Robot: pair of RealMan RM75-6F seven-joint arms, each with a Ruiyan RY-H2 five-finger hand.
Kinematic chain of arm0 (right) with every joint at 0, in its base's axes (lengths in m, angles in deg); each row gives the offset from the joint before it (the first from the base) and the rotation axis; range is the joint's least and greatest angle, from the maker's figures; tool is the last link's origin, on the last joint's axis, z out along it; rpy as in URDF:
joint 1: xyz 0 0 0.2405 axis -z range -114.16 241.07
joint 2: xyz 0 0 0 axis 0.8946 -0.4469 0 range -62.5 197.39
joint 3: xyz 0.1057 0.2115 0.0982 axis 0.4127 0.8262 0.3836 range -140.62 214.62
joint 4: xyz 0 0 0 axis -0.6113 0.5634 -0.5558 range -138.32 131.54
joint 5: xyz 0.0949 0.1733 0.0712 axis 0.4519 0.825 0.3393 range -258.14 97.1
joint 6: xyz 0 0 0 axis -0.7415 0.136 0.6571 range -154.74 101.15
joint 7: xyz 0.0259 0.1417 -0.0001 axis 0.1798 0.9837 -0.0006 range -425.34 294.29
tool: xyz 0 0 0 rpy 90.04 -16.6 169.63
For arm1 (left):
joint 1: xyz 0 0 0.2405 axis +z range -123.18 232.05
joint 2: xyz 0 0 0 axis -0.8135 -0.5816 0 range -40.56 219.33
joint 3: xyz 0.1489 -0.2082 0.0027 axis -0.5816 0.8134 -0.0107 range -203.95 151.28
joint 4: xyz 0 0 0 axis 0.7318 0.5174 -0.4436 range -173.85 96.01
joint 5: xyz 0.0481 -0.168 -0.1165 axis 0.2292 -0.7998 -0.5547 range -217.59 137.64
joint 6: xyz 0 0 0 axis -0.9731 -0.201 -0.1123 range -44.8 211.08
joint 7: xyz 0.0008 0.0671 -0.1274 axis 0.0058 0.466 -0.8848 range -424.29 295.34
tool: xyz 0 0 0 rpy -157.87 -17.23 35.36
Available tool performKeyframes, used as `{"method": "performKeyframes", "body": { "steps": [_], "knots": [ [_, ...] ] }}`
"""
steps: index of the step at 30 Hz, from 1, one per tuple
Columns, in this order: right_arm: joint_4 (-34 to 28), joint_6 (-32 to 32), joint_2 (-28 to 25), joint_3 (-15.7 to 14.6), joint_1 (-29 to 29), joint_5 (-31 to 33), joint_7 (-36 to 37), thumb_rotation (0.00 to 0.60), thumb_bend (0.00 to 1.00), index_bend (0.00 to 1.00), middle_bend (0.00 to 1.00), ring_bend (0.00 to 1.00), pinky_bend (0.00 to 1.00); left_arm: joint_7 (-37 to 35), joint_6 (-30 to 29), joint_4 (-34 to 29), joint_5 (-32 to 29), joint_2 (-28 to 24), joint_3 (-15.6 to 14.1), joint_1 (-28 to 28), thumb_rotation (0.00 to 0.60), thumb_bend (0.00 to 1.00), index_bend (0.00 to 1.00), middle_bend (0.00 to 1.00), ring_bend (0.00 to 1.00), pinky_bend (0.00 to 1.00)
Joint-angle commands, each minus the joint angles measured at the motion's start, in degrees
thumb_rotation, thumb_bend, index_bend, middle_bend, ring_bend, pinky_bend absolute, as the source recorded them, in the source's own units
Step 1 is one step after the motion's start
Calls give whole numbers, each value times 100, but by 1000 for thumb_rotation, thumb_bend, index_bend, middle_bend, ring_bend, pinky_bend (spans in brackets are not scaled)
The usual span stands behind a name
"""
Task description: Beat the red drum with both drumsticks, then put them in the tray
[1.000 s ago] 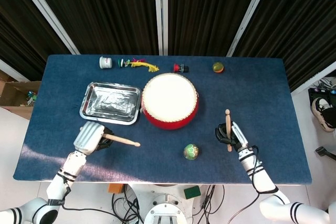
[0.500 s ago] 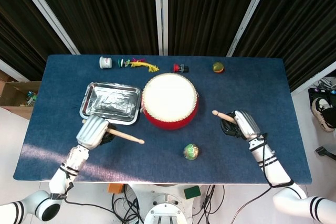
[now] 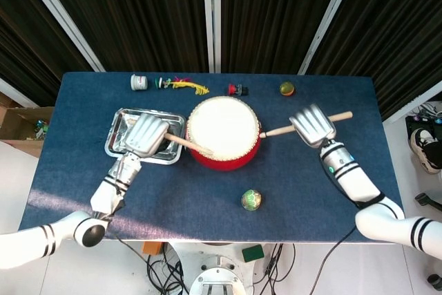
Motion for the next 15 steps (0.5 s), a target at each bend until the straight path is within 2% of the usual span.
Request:
{"method": "performKeyframes", "body": {
  "steps": [1, 7, 12, 15],
  "knots": [
    [-77, -367, 1, 58, -1274, 1767, -1486, 600, 840, 1000, 1000, 1000, 1000, 316, 258, 309, -516, 281, 222, -402, 600, 500, 1000, 1000, 1000, 1000],
    [-11, -155, 239, -113, -1905, 2572, -1940, 600, 840, 1000, 1000, 991, 1000, 963, 522, 892, -1220, 701, 205, -955, 600, 494, 1000, 1000, 1000, 1000],
    [85, -119, 443, -278, -2175, 2919, -1888, 600, 840, 1000, 1000, 986, 995, 1408, 553, 1309, -1837, 1007, 157, -1271, 600, 495, 1000, 1000, 1000, 1000],
    [238, -160, 596, -460, -2240, 2954, -1839, 600, 839, 1000, 1000, 986, 994, 1349, 344, 1261, -1948, 984, 207, -1252, 600, 494, 1000, 1000, 1000, 1000]
  ]
}}
